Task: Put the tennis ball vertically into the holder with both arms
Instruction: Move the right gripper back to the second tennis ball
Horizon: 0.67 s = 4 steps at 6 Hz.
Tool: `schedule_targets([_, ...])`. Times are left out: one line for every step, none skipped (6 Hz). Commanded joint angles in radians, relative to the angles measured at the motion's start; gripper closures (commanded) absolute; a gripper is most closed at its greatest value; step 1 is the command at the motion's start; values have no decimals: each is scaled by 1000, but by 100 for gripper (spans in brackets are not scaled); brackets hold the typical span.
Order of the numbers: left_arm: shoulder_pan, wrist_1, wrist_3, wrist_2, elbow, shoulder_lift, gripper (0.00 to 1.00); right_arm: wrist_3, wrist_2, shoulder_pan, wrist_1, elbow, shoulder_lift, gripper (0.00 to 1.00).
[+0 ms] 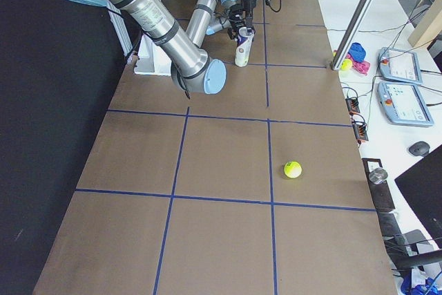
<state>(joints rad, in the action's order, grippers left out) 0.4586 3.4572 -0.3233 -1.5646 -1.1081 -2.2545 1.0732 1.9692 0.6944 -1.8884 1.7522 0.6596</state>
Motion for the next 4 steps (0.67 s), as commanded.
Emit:
schedule_targets([2,2,0,0,-1,3,20,-330,152,217,6,13,146,0])
schedule_targets([2,2,0,0,-1,6,20,-569,192,329,12,12,251,0])
schedule_targets([2,3,0,0,-1,6,20,-775,204,423,12,3,324,0])
schedule_targets([2,3,0,0,-1,7,20,-956,241,515,14,-34,389,0])
